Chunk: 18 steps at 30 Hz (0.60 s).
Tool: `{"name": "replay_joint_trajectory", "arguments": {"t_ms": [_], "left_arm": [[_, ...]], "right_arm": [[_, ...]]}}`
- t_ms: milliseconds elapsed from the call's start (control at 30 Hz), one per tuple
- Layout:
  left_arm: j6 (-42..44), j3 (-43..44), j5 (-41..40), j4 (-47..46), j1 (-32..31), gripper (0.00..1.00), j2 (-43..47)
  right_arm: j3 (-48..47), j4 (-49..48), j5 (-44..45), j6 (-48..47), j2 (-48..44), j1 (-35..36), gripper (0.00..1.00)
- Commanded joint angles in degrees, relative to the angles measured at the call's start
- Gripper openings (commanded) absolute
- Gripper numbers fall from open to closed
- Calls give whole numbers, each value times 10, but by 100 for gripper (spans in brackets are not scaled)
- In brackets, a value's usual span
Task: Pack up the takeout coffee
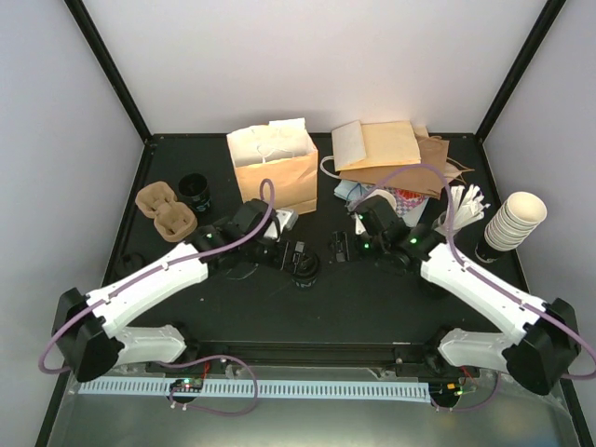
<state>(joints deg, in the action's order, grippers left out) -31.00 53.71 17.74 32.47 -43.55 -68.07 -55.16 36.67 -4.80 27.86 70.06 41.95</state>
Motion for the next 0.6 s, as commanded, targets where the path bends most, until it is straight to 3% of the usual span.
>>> {"name": "replay_joint_trajectory", "arguments": {"t_ms": [0, 200, 567], "left_arm": [[32, 56, -166, 106, -46, 99, -48], [29, 126, -194, 162, -80, 99, -132], [43, 188, -219, 189, -110, 93, -199]], "right_arm": [[10, 13, 89, 55, -33, -27, 83], [73, -32, -51, 54, -41, -113, 82], [83, -38, -63, 47, -44, -116, 82]]}}
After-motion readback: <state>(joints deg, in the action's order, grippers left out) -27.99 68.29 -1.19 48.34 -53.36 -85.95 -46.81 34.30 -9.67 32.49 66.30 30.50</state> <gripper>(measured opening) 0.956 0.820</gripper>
